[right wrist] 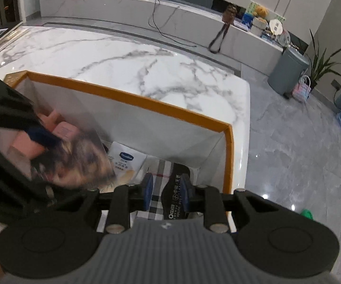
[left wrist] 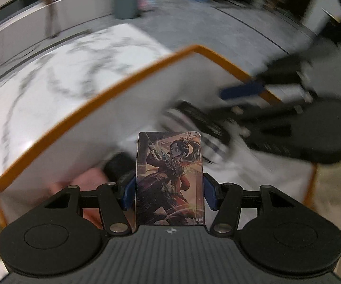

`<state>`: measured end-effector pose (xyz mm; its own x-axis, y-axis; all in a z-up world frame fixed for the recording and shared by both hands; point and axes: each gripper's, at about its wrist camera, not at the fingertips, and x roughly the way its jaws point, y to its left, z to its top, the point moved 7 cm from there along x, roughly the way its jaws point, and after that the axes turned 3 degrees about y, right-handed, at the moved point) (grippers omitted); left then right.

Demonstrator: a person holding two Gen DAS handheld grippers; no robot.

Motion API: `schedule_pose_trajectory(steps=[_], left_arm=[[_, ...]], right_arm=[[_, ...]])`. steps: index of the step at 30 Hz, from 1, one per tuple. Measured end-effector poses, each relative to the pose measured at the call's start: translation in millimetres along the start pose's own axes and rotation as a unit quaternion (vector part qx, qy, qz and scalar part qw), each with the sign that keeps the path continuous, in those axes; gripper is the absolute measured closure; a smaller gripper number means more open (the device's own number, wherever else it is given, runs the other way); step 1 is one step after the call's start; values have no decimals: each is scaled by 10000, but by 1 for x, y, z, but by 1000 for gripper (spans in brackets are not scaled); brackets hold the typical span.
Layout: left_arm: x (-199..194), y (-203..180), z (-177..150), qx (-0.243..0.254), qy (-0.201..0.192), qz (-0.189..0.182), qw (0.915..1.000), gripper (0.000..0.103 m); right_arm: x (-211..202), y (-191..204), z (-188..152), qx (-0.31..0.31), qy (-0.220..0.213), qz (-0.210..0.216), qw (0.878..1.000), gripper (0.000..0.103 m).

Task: Organize rigid objects
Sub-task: 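Lower the card box and plaid case into the orange box and open both tools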

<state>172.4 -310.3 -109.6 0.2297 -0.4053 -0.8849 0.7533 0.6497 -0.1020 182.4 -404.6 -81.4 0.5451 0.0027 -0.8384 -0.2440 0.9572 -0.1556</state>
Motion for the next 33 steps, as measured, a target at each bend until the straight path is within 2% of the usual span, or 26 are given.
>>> schedule_pose_trajectory(steps=[4,8,14,17,22,33], left_arm=[[13,-30,-1,638,261,-445,9966,38],[29,-50,2,991,519,-788,9906,38],[51,-63,14,1082,871,-1235,9826,38],[60,-69,18,1168,988,-1337,9791,37],[77,-74,15,1127,1213,-1468,9752,37],[71,-59,8,682,1230,-1459,9792,32]], right_arm=[[-11,0,-3,-179,-43,27,9998,80],[-14,-4,-9,-192,3,34,9998,78],[-8,-5,-20,-171,146,195,9996,78],[-5,-2,-22,-156,178,355,9991,78],[-1,-3,-21,-85,190,372,9991,78],[4,-4,-25,-14,242,391,9989,78]])
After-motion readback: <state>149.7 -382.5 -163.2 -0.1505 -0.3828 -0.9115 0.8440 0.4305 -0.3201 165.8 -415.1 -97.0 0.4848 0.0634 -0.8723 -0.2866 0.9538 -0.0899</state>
